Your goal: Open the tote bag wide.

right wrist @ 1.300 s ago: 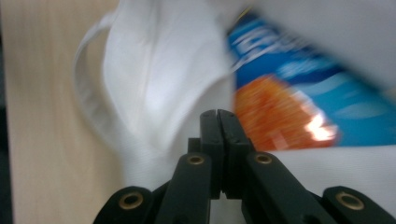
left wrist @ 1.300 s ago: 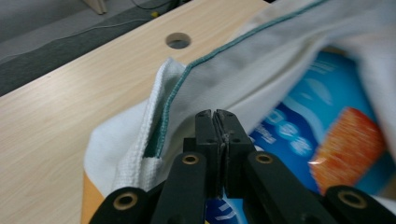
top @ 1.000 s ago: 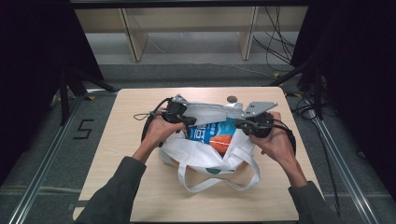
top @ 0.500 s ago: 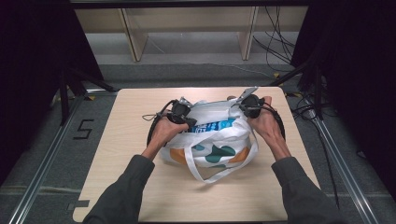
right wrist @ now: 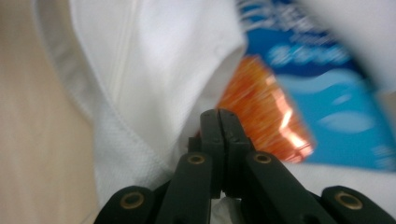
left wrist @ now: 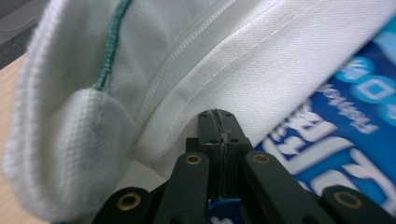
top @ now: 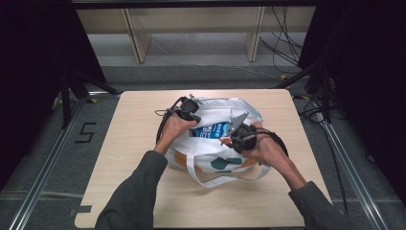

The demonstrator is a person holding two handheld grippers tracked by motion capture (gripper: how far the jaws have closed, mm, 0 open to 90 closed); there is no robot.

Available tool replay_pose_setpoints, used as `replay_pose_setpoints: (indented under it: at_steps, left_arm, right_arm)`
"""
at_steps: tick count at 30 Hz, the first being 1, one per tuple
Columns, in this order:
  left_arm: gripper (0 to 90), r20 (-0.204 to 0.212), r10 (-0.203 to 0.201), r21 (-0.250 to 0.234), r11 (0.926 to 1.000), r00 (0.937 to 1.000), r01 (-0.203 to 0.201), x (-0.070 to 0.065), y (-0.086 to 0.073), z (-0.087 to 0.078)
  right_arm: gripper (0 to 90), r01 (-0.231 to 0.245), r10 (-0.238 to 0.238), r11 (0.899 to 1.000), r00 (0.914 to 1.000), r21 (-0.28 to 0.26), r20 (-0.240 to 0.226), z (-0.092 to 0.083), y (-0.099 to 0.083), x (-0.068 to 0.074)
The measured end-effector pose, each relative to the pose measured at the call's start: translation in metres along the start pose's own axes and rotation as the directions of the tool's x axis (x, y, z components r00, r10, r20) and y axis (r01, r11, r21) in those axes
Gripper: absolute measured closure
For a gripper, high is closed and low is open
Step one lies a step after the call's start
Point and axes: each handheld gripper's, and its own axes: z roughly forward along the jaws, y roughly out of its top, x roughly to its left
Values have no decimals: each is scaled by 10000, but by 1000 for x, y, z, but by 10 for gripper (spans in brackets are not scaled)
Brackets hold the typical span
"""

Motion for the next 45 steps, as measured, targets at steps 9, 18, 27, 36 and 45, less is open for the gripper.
replay_pose_setpoints:
  at_steps: [9, 18, 27, 36, 45]
  left_arm:
    - [895, -580, -401, 69, 9992, 9975, 405, 6, 8, 10]
    - [874, 112, -328, -586, 9977, 9994, 334, -4, 7, -14]
    - [864, 314, -168, -1276, 9916, 9994, 206, 9, -2, -74]
    - [880, 328, -478, -916, 9945, 9983, 507, 37, -26, -53]
    - [895, 523, -878, -286, 9956, 9948, 894, 45, -55, -11]
  right_arm:
    - [900, 250, -195, 9982, 9949, 547, -988, 6, -22, 27]
    - [900, -582, 573, 9929, 9983, -1037, -118, -10, -22, 16]
    - [900, -1109, 1454, 9751, 9737, -1921, 1756, -36, -8, -29]
    - [900, -1621, 1792, 9780, 9751, -1310, 1309, -8, -12, -48]
    - [900, -2436, 2425, 9695, 9401, -254, 2396, -8, -49, -72]
